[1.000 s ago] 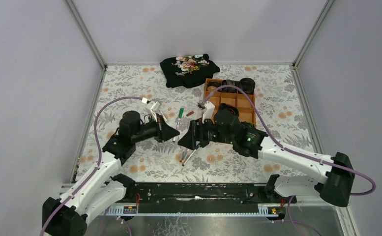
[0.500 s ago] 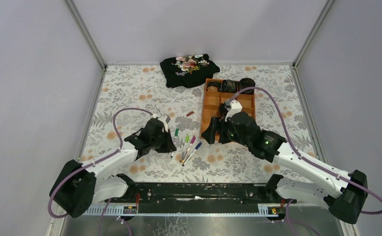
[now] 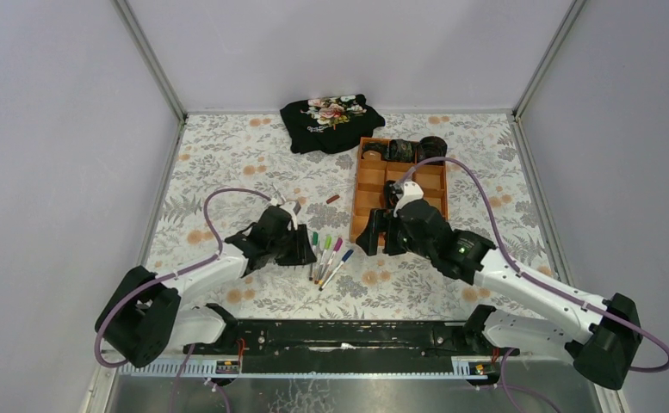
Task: Insert the pens into the pen caps
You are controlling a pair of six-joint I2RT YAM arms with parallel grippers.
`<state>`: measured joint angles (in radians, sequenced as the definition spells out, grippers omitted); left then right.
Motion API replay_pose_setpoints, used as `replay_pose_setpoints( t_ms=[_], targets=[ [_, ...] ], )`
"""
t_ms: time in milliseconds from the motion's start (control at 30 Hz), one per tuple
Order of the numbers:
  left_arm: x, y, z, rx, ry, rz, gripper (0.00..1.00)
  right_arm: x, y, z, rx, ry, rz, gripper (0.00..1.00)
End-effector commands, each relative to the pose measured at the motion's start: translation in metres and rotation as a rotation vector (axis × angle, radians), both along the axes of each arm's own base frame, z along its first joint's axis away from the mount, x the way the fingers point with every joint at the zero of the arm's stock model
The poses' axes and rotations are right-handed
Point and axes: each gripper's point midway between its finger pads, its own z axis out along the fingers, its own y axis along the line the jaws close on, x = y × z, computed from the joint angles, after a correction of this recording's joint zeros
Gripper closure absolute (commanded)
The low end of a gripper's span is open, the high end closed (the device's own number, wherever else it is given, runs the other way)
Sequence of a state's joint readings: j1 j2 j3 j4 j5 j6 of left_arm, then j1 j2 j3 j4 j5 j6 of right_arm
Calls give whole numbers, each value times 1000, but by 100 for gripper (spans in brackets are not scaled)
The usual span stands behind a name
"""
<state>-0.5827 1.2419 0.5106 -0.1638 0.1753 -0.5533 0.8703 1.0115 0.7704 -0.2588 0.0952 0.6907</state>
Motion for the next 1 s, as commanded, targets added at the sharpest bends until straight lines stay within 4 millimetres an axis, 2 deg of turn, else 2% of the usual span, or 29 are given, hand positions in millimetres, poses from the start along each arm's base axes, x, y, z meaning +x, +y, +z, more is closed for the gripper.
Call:
replay_pose_setpoints(
  t_ms=[0,100,167,267,333,400,567,733,833,867,967],
  targets=[
    [31,-15,45,-85,-163,20,48,23,10,23,-33,-92,15,17],
    [55,3,88,-89,-263,73,35,34,22,25,-77,-114,57,20],
    [75,33,120,-81,-338,148,26,42,34,25,-99,-123,87,23],
    [97,90,160,-30,-444,264,11,57,59,24,-102,-129,125,26],
    [108,129,175,19,-485,341,7,69,76,18,-110,-132,139,28],
    [111,152,175,68,-475,408,6,83,91,3,-138,-124,144,30],
    [112,163,179,73,-551,477,0,115,130,-20,-203,-138,167,34],
    [107,177,194,124,-631,517,0,142,160,-49,-258,-139,186,39],
    [105,185,190,176,-635,522,0,156,179,-65,-284,-137,206,41],
    [104,188,188,193,-630,531,0,162,187,-63,-283,-148,209,42],
    [102,193,189,217,-629,549,0,177,202,-74,-305,-150,211,45]
  ],
)
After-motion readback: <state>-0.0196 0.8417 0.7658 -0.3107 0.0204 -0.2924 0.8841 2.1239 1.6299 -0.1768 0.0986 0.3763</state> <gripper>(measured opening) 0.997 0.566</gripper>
